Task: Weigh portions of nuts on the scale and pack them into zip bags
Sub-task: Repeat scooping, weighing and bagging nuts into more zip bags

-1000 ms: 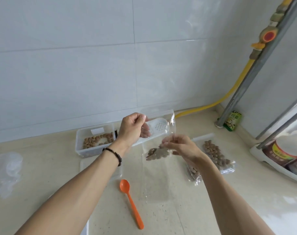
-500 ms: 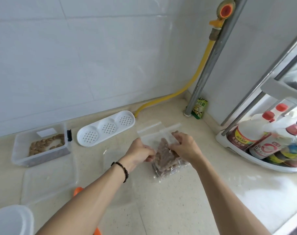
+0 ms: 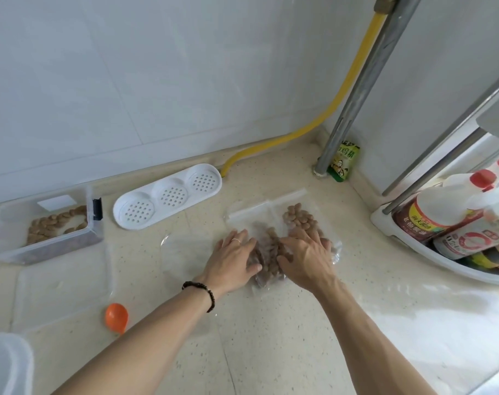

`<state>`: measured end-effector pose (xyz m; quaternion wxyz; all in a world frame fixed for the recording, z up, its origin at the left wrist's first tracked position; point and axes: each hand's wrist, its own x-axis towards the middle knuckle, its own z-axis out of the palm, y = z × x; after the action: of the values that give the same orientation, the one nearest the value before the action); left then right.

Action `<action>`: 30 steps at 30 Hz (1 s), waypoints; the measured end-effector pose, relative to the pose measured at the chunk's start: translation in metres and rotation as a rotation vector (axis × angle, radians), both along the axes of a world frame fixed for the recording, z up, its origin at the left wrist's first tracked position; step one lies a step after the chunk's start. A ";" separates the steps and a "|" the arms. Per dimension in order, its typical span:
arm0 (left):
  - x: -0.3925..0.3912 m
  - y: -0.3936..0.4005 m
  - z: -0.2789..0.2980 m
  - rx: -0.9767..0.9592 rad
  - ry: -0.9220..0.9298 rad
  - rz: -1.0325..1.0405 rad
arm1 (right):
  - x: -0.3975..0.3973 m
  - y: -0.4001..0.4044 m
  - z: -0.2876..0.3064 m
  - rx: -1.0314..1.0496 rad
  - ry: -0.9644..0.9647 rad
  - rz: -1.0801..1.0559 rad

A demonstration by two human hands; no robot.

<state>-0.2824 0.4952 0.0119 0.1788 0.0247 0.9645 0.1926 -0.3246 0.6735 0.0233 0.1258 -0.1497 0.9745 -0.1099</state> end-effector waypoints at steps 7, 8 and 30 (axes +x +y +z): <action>0.019 -0.029 -0.004 -0.113 0.115 0.009 | 0.004 -0.026 0.009 -0.090 0.072 0.022; 0.026 -0.037 -0.003 -0.127 0.121 0.052 | 0.005 -0.037 0.010 -0.129 0.058 0.051; 0.074 -0.109 -0.015 -0.098 0.134 0.410 | 0.025 -0.146 -0.027 -0.409 -0.036 -0.012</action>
<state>-0.2088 0.3861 -0.0026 0.0725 -0.1678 0.9673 0.1760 -0.3000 0.5272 -0.0037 0.1095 -0.1643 0.9304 -0.3089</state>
